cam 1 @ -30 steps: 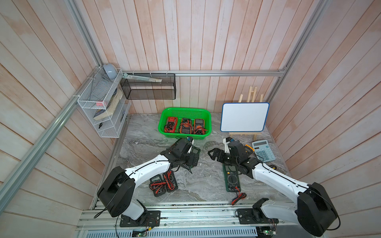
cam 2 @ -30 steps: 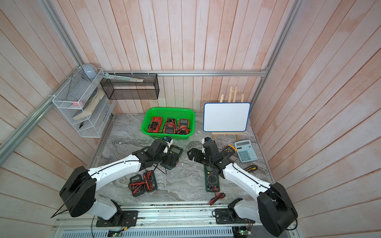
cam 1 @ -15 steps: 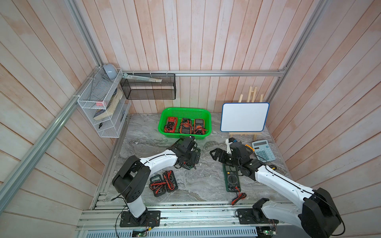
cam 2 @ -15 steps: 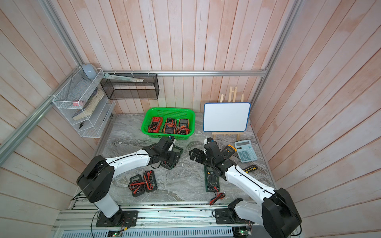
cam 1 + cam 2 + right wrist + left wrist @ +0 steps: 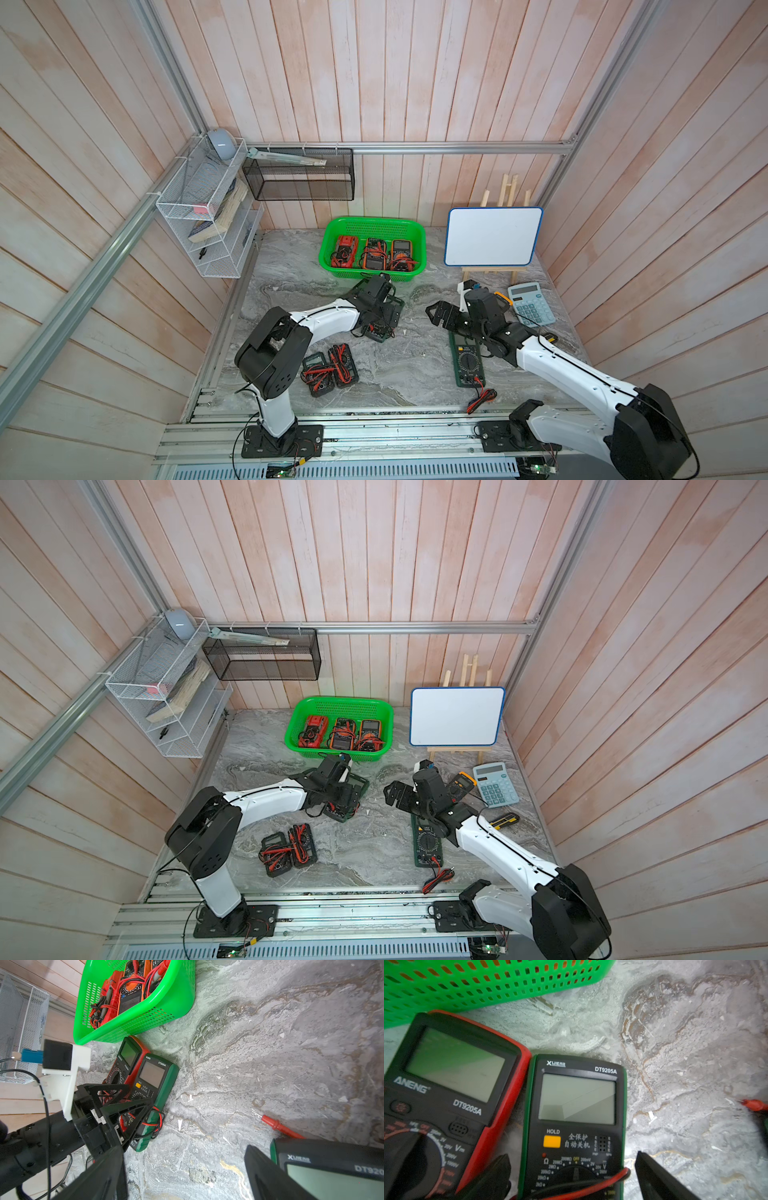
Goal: Put the multimeter into the basket
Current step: Pick up the multimeter from the center of the board.
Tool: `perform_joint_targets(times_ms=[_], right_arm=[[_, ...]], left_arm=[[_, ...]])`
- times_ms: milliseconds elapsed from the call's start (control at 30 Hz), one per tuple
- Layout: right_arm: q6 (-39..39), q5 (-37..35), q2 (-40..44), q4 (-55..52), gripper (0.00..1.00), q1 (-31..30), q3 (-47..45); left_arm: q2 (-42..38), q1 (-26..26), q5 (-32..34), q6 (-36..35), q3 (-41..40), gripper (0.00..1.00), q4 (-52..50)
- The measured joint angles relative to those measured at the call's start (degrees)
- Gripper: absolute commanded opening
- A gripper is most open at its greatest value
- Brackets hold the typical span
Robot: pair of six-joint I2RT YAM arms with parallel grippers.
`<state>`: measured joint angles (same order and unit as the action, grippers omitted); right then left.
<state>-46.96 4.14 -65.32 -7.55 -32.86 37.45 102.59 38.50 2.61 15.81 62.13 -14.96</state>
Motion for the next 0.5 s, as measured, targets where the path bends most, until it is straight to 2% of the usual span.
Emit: perform_joint_targets(times_ms=[233, 500], right_arm=[[0.2, -0.6, -0.3, -0.1, 0.98, 0.0, 0.1], [1.4, -0.5, -0.7, -0.2, 0.98, 0.4, 0.1]], left_arm=[[0.9, 1.9, -0.9, -0.3, 0.8, 1.00, -0.1], [5.7, 3.7, 0.6, -0.2, 4.2, 1.00, -1.1]])
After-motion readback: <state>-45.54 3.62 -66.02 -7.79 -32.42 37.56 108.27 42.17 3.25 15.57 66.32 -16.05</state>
